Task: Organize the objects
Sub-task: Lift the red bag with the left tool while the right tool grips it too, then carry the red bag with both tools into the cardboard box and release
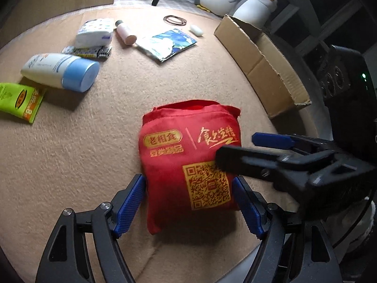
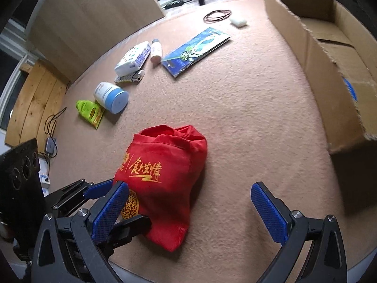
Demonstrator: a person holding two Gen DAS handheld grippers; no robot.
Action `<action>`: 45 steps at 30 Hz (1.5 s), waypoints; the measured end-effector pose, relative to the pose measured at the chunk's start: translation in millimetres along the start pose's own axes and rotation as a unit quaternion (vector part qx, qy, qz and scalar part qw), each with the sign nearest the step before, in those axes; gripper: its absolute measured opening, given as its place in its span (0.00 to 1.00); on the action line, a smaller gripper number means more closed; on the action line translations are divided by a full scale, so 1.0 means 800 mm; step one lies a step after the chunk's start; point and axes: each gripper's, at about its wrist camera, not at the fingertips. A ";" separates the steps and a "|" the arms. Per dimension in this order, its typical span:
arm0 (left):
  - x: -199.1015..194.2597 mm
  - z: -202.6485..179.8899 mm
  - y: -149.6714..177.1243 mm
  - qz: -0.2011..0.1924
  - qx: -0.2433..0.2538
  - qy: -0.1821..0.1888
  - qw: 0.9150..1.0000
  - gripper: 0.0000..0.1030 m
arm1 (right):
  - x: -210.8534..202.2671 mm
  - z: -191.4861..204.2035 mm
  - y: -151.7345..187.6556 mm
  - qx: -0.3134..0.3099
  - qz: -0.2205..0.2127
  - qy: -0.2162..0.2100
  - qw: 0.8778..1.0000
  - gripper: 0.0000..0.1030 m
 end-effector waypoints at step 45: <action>0.014 -0.218 -0.167 -0.099 0.091 0.032 0.990 0.68 | -0.167 -0.101 -0.071 -0.020 -0.126 0.019 0.992 0.74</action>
Point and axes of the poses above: each gripper's, at about its wrist camera, not at the fingertips, and x roughly the way its jaws point, z to its left, y to its underside, and after that the axes turned 7 degrees about -y, right-handed
